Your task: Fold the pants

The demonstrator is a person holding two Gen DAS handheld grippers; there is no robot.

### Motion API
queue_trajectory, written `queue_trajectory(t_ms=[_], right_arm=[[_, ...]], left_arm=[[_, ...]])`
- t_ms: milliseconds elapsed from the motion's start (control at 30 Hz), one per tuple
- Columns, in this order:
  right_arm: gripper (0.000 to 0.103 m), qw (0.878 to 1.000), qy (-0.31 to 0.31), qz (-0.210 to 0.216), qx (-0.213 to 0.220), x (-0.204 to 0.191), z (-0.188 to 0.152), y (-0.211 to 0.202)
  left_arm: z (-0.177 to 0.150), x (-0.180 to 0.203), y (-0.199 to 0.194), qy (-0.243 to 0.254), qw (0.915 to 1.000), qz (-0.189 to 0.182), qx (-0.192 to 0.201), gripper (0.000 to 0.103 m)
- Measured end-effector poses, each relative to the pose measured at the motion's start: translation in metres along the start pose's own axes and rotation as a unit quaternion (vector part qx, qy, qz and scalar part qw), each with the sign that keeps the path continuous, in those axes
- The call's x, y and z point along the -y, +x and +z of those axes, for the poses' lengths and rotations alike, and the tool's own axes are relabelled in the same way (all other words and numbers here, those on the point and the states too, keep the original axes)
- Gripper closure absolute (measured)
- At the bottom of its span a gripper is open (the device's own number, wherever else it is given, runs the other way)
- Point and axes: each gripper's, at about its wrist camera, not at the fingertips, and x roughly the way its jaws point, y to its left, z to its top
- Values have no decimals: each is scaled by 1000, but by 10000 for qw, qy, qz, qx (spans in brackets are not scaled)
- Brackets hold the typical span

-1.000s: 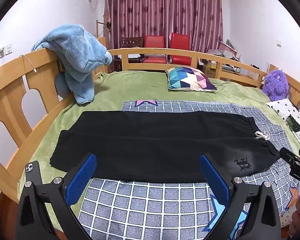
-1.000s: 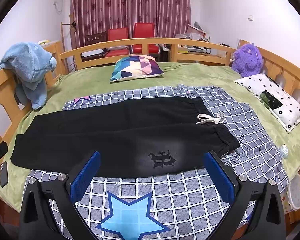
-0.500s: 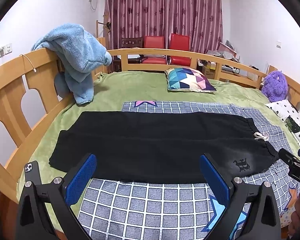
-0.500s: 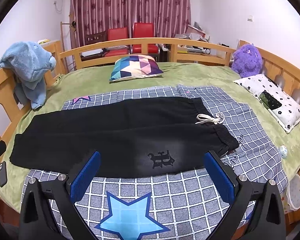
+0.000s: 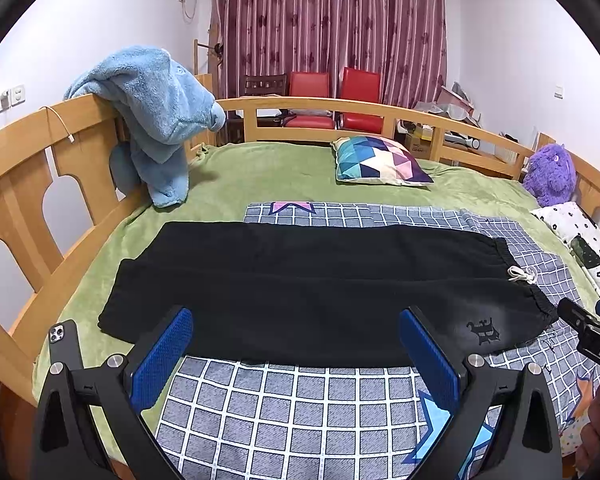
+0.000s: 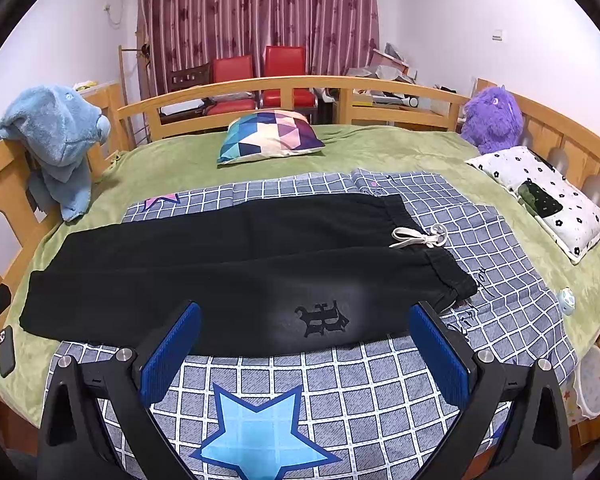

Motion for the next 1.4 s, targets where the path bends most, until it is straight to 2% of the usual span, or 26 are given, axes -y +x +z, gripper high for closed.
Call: queue_trajectory(t_ms=[833, 1033, 1133, 1300, 1400], right_arm=[[2, 10000, -52, -5, 71, -5, -2, -1], [2, 9999, 76, 86, 122, -6, -5, 5], [3, 9998, 111, 93, 105, -8, -6, 11], [3, 9994, 206, 195, 177, -12, -9, 26], [16, 9987, 216, 450, -108, -13, -10, 42]], left_arm=[[-2, -7, 1, -37, 10000, -38, 25, 0], [-2, -5, 10, -178, 9992, -350, -1, 0], [-3, -7, 22, -304, 9982, -464, -207, 0], [-4, -9, 36, -355, 9970, -673, -113, 1], [-2, -12, 43, -134, 9988, -467, -115, 1]])
